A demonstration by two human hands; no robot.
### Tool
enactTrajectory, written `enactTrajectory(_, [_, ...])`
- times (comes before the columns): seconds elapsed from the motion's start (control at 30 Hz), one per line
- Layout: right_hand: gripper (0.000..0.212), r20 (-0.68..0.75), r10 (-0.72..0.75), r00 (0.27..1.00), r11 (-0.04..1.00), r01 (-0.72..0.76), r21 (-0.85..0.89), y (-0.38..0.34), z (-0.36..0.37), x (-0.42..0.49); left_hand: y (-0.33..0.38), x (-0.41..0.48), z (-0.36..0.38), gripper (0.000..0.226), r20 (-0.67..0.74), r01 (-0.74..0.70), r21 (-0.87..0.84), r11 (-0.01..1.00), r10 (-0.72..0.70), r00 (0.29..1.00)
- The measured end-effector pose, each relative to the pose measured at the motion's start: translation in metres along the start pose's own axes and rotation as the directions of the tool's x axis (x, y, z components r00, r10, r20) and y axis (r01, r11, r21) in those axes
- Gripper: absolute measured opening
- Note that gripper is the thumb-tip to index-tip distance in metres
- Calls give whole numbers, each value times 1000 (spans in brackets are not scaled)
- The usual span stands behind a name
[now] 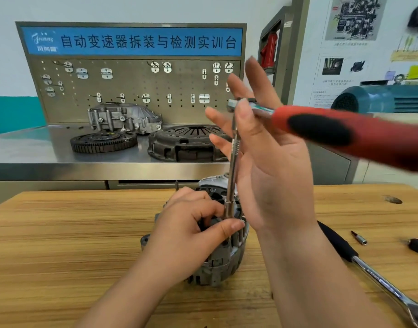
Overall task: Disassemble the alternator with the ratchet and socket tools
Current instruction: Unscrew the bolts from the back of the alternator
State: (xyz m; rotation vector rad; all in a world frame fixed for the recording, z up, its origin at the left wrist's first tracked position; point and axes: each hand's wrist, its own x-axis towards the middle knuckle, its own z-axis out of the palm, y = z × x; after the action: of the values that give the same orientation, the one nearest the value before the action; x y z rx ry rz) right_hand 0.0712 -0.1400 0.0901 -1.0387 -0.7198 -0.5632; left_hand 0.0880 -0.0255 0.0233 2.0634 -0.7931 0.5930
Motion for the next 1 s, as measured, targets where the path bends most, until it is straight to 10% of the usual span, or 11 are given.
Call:
enactTrajectory(0.17, [47, 0, 189, 982, 977, -188, 100, 0, -1, 0, 1, -1, -5, 21, 59, -37, -17, 999, 38, 998])
enactTrajectory(0.87, [28, -5, 33, 999, 999, -33, 7, -4, 4, -1, 1, 1, -1, 40, 4, -1, -6, 1000, 1, 1000])
enactTrajectory(1.0, [40, -9, 182, 983, 981, -181, 70, -4, 0, -1, 1, 0, -7, 18, 77, -29, -23, 999, 30, 997])
